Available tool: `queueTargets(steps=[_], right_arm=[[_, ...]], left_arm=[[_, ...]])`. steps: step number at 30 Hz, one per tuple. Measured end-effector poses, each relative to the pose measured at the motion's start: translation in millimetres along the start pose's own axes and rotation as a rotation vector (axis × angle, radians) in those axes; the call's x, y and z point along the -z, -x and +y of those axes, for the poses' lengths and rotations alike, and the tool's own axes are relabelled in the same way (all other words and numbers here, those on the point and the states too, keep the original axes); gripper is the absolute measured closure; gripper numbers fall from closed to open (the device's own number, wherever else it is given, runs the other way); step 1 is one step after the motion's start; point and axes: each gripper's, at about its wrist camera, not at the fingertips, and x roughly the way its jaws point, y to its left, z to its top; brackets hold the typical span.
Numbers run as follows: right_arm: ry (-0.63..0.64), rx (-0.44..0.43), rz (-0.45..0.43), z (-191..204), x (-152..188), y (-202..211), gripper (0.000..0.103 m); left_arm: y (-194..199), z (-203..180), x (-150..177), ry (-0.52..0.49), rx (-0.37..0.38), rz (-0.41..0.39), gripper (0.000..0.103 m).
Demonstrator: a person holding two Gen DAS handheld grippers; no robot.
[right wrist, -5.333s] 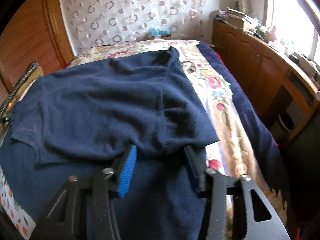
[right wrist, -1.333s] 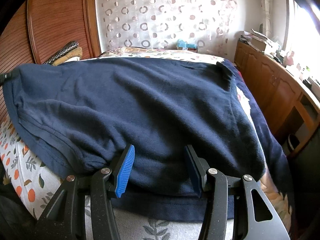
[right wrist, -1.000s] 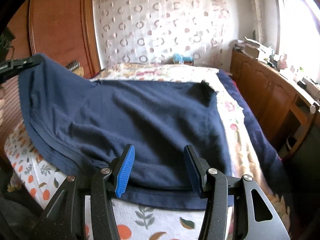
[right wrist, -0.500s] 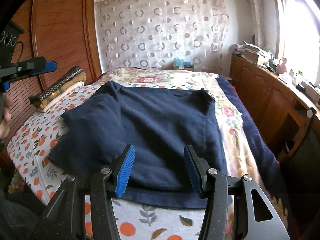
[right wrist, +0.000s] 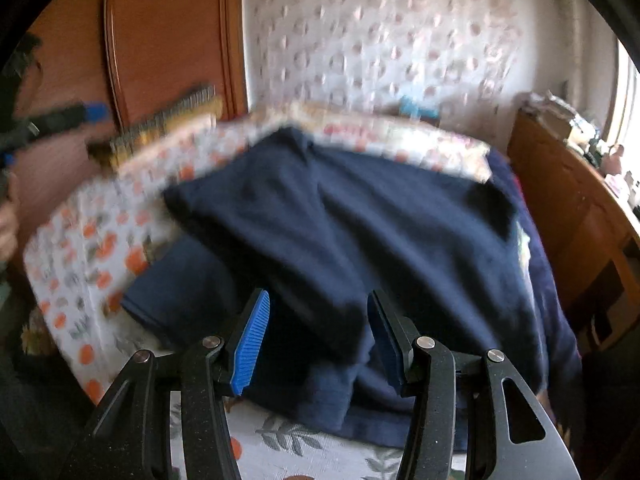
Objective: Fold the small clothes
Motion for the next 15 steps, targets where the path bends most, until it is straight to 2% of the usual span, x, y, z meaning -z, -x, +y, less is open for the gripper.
queueTargets(steps=[3,4,5,6,9,15], right_arm=[[-0.005,-0.018,0.017,-4.3,-2.6,-9.4,0.050],[-0.008,-0.026,0.016,-5.7,-4.8,-10.2,0.054],[-0.005,-0.045,0.024,-6.4,-7.5,-10.9,0.076],[0.010,-0.055,0.030,-5.8,-10.3,-11.0,0.087],[0.077,-0.013,0.000,3.1,-18.1,-1.9,0.090],[0.091,0.016,-0.174,8.0,-45.4,45.1,0.091]], left_arm=[[0.0,7.0,9.2,0.019,-0.013,0.007,0.031],[-1.0,8.9,11.6,0.026,-0.014,0.011,0.031],[-2.3,11.2,12.9,0.031,-0.013,0.014,0.031],[-3.8,13.3,14.2,0.037,-0.012,0.017,0.031],[-7.2,16.4,17.7,0.053,0.008,0.029,0.031],[-6.3,9.4,19.0,0.041,0.022,0.018,0.031]])
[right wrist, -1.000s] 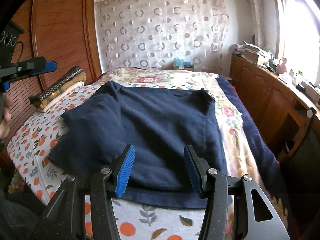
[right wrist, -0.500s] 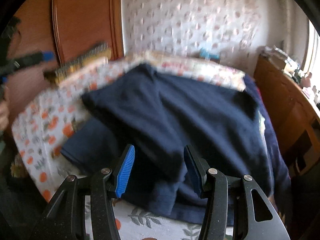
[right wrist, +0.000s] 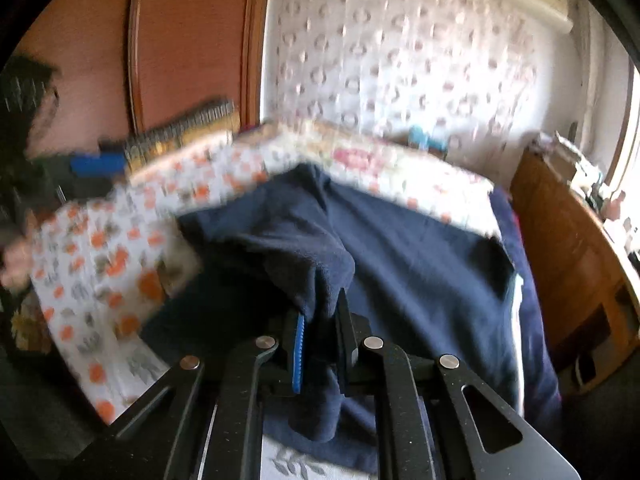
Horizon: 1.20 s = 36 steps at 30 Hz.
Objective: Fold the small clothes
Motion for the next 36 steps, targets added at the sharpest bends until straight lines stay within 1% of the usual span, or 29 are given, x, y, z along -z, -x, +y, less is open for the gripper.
queueTargets(steps=[3,6,8,9,11,14,16,17,18,19,20,21,23,26,29,30,34,36], right_arm=[[0.013,0.043,-0.051,-2.6,-13.7,18.6,0.091],[-0.003,0.108,-0.051,-17.8,-19.6,31.2,0.091],[-0.041,0.149,-0.030,-31.5,-12.9,35.0,0.091],[-0.066,0.169,-0.017,-40.8,-7.0,36.9,0.091],[-0.113,0.179,0.026,-61.8,7.3,35.6,0.091],[-0.147,0.201,0.121,-82.4,32.8,18.9,0.091],[-0.176,0.198,0.174,-90.0,47.1,5.1,0.091],[-0.186,0.197,0.193,-92.4,53.7,0.8,0.090],[-0.195,0.194,0.201,-92.9,57.6,-1.1,0.083],[-0.201,0.199,0.202,-93.8,61.0,-1.0,0.081],[-0.207,0.199,0.198,-94.7,62.5,0.2,0.073],[-0.213,0.198,0.193,-97.1,61.7,1.1,0.059],[-0.223,0.199,0.180,-94.1,62.0,6.9,0.048],[-0.217,0.208,0.151,-89.7,61.0,17.7,0.048],[-0.206,0.215,0.097,-75.6,65.3,33.4,0.047],[-0.201,0.211,0.085,-70.2,61.3,34.5,0.047],[-0.158,0.153,0.058,-47.9,50.5,35.7,0.047],[-0.126,0.121,0.062,-36.7,46.4,26.1,0.047]], left_arm=[[0.6,-2.1,0.7,-0.004,-0.008,-0.005,0.031],[1.1,-2.3,0.7,0.001,-0.004,-0.007,0.031],[0.7,-3.4,1.1,0.003,-0.004,-0.009,0.031],[0.3,-4.3,1.4,0.004,-0.001,-0.009,0.031],[-0.4,-7.0,1.9,0.002,0.006,-0.010,0.031],[-2.6,-11.4,2.7,-0.001,0.015,-0.009,0.031],[-3.5,-14.7,2.6,-0.004,0.016,-0.011,0.031],[-3.7,-16.5,2.8,-0.008,0.016,-0.011,0.031],[-3.7,-18.1,3.1,-0.013,0.014,-0.010,0.031],[-4.6,-18.7,3.0,-0.015,0.012,-0.009,0.031],[-4.7,-19.5,3.0,-0.017,0.011,-0.008,0.031],[-4.8,-19.6,3.1,-0.016,0.013,-0.008,0.031],[-3.8,-21.7,3.1,-0.022,0.008,-0.010,0.031],[-2.0,-23.4,2.5,-0.026,0.006,-0.016,0.031],[-0.9,-24.8,2.4,-0.030,0.000,-0.020,0.031],[-0.6,-25.1,2.3,-0.031,-0.002,-0.021,0.031],[-0.3,-24.3,2.6,-0.028,-0.006,-0.021,0.031],[0.1,-22.1,3.0,-0.024,-0.011,-0.021,0.031]])
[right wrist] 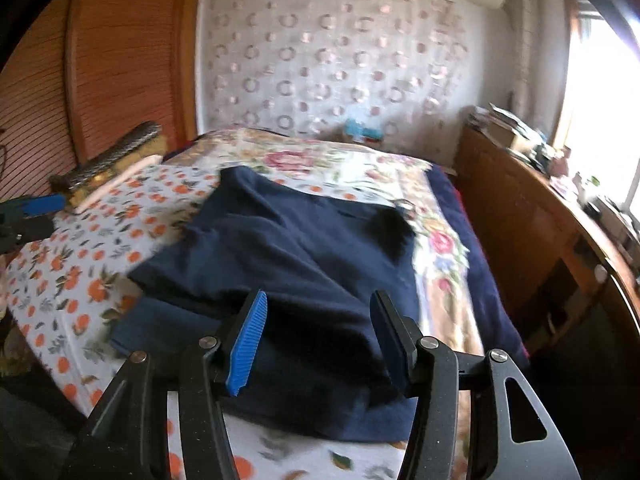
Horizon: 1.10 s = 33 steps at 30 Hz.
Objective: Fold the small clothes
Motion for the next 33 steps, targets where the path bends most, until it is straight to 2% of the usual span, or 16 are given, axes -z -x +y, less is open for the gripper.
queueTargets(steps=[10,16,23,31,33], right_arm=[[0.139,-0.184,0.081,72.9,-9.7,-54.4,0.048],[0.213,-0.278,0.130,97.5,-18.6,-78.7,0.047],[0.268,-0.280,0.219,102.7,-23.9,-114.8,0.047],[0.302,-0.263,0.215,108.5,-28.1,-123.7,0.048],[0.298,-0.236,0.211,106.7,-27.8,-119.5,0.074]], left_arm=[[10.4,14.6,4.1,0.019,-0.032,-0.007,0.031],[14.2,26.1,7.5,0.045,-0.048,-0.010,0.031],[15.3,32.6,8.3,0.052,-0.052,-0.010,0.031],[12.3,31.2,10.1,0.046,-0.041,0.001,0.031],[11.6,29.6,10.1,0.043,-0.039,0.003,0.031]])
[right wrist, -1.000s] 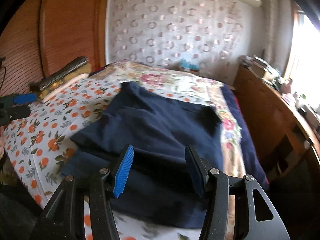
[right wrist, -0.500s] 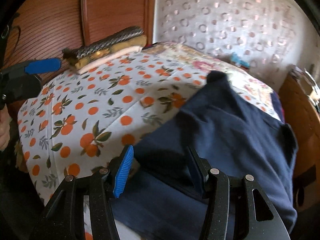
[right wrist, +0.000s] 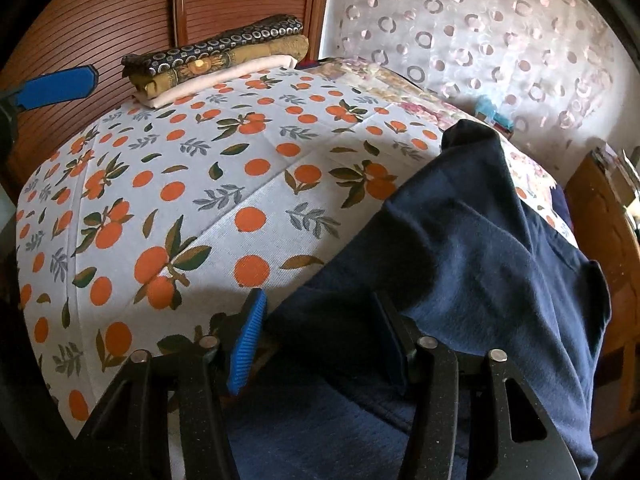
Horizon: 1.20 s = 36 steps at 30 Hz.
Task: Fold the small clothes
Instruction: 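Grasp the folded shirt with the right gripper and lift it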
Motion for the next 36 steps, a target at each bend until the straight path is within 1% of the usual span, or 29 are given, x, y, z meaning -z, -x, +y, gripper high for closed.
queueTargets(steps=[1,2,3,5,9,11,12,16,19,22,25,28,31,33,34,36], right_arm=[[-0.031,-0.033,-0.005,-5.9,0.7,3.6,0.078],[-0.064,-0.068,-0.015,-9.8,0.0,4.9,0.090],[-0.096,-0.083,-0.037,-18.4,-0.8,11.2,0.092],[-0.130,-0.094,-0.078,-32.2,-2.6,23.3,0.093],[-0.198,-0.031,-0.169,-69.3,-11.8,55.7,0.094],[-0.218,0.028,-0.201,-91.5,-18.2,69.5,0.094],[-0.222,0.073,-0.213,-104.2,-21.8,75.1,0.094],[-0.295,0.187,-0.226,-152.6,-30.9,80.5,0.094],[-0.375,0.233,-0.204,-181.5,-31.6,67.9,0.094],[-0.423,0.279,-0.188,-200.9,-33.4,54.7,0.094],[-0.450,0.339,-0.171,-213.2,-38.8,43.6,0.094],[-0.531,0.388,-0.165,-221.5,-41.4,32.4,0.094],[-0.563,0.415,-0.145,-210.8,-51.3,15.9,0.094],[-0.577,0.426,-0.136,-212.1,-54.6,13.2,0.088],[-0.583,0.428,-0.136,-212.3,-54.6,13.1,0.086],[-0.592,0.414,-0.135,-212.0,-55.7,16.4,0.078]], left_arm=[[-0.5,-0.9,0.1,-0.001,0.001,0.001,0.031],[-0.9,-1.5,0.2,-0.002,0.003,0.002,0.031],[-1.5,-2.0,0.1,-0.002,0.006,0.003,0.031],[-3.3,-2.8,0.4,-0.001,0.008,0.006,0.031],[-7.2,-4.3,1.9,0.001,0.014,0.012,0.031],[-8.4,-5.6,2.3,-0.001,0.017,0.015,0.031],[-8.6,-6.2,2.6,-0.001,0.019,0.014,0.031],[-11.2,-7.9,4.1,-0.001,0.029,0.018,0.031],[-14.6,-9.5,6.1,-0.002,0.036,0.027,0.031],[-17.9,-9.8,7.7,-0.002,0.039,0.038,0.031],[-21.7,-11.1,9.3,-0.002,0.042,0.048,0.031],[-24.1,-13.3,11.8,-0.003,0.049,0.054,0.031],[-27.0,-15.1,14.1,-0.009,0.055,0.067,0.031],[-28.2,-15.6,14.3,-0.010,0.053,0.072,0.031],[-28.3,-15.5,14.5,-0.008,0.054,0.072,0.031],[-28.4,-16.5,14.5,-0.006,0.055,0.071,0.031]])
